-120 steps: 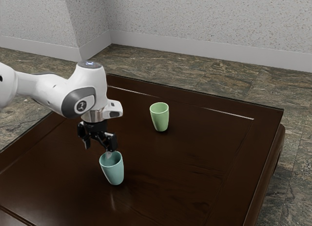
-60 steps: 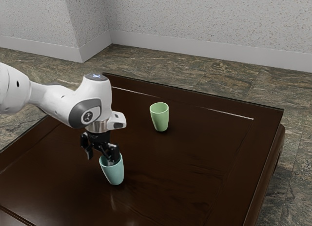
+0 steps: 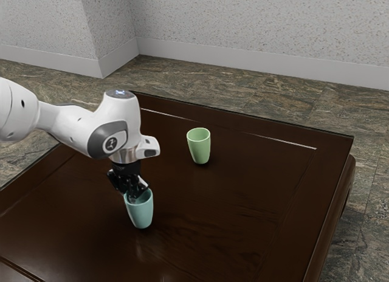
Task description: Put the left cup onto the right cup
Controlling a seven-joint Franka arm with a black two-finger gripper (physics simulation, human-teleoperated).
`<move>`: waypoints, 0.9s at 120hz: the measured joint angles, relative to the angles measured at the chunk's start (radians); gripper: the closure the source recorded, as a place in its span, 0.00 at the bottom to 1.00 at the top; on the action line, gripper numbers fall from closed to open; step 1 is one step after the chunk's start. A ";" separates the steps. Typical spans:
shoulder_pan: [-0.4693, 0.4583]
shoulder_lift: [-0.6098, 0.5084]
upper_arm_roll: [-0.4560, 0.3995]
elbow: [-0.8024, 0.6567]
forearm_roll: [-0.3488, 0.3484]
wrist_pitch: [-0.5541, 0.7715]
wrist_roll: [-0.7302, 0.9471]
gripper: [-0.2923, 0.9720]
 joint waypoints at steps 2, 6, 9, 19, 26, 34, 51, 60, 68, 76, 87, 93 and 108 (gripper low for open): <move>-0.001 0.000 0.000 0.001 0.000 0.001 -0.001 0.81; -0.001 0.000 0.000 0.002 0.001 0.003 -0.003 0.82; -0.001 -0.001 -0.001 0.004 0.001 0.004 -0.004 0.83; 0.000 -0.016 -0.001 0.024 0.010 0.002 -0.008 0.84; 0.001 -0.025 0.000 0.049 0.015 -0.008 -0.010 0.84; 0.003 -0.028 0.000 0.087 0.019 -0.027 -0.013 0.85; 0.007 -0.029 0.000 0.177 0.025 -0.080 -0.018 0.85; 0.010 -0.029 0.001 0.236 0.035 -0.113 -0.020 0.85; 0.011 -0.029 0.001 0.289 0.046 -0.145 -0.022 0.85; 0.012 -0.029 0.002 0.335 0.061 -0.172 -0.023 0.85; 0.011 -0.022 0.002 0.393 0.077 -0.211 -0.024 0.85; 0.011 -0.015 0.005 0.418 0.083 -0.228 -0.024 0.85; 0.035 0.036 0.005 0.514 0.089 -0.273 -0.024 0.85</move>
